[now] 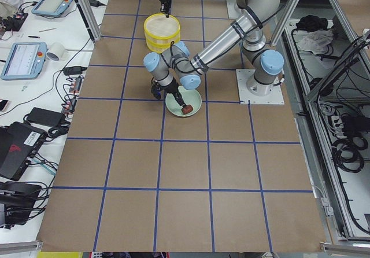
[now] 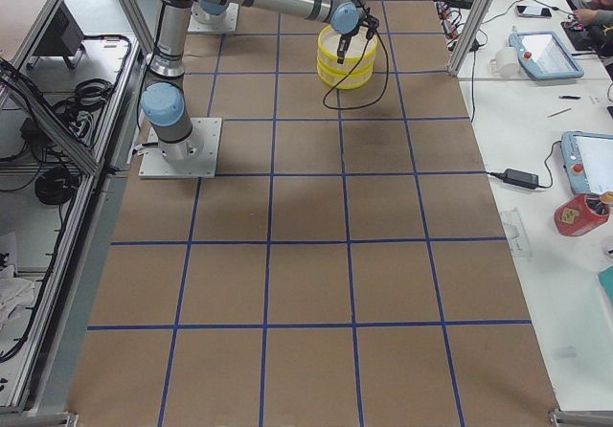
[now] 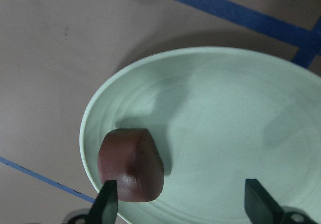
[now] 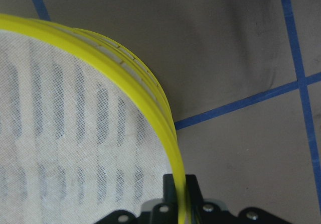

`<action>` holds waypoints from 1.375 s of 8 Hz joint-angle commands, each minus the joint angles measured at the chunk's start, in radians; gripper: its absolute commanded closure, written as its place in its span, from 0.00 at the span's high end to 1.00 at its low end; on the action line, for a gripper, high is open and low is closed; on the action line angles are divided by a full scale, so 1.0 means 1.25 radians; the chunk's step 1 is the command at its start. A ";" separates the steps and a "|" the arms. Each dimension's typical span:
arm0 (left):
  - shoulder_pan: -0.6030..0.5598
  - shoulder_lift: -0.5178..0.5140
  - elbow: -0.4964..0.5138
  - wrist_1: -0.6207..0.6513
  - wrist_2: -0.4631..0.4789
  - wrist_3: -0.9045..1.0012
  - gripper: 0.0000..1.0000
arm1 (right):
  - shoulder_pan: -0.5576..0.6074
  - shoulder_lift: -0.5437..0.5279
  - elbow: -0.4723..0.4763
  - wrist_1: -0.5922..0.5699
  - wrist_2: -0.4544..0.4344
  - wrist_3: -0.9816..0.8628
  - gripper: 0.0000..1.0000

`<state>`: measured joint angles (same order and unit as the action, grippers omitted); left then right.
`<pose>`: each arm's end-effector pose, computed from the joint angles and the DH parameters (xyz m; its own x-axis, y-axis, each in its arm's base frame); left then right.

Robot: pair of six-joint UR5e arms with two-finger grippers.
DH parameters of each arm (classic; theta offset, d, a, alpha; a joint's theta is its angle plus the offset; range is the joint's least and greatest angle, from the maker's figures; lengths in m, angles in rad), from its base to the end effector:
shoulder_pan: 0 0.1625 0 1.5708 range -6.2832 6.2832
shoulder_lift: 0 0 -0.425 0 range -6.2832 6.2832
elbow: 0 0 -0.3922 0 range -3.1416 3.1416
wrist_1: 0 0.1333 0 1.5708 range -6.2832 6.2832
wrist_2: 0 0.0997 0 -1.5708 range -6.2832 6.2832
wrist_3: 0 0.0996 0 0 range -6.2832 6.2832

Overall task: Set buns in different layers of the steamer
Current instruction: 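Lower the left gripper and grasp the brown bun on the plate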

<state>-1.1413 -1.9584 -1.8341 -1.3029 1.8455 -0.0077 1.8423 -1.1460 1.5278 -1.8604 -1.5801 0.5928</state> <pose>0.1238 -0.5255 0.1922 -0.9143 -0.3151 -0.2545 -0.3933 0.8409 0.3718 0.2963 -0.5707 0.2952 -0.9480 0.3128 0.0591 0.3166 0.9459 0.0712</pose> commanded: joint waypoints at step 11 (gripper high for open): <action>0.000 -0.013 0.013 -0.001 0.112 0.001 0.00 | -0.015 -0.071 0.005 -0.027 -0.005 -0.002 0.77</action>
<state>-1.1413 -1.9808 -1.8330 -1.3024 1.9797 -0.0081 1.8357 -1.1805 1.5332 -1.8938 -1.5843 0.5924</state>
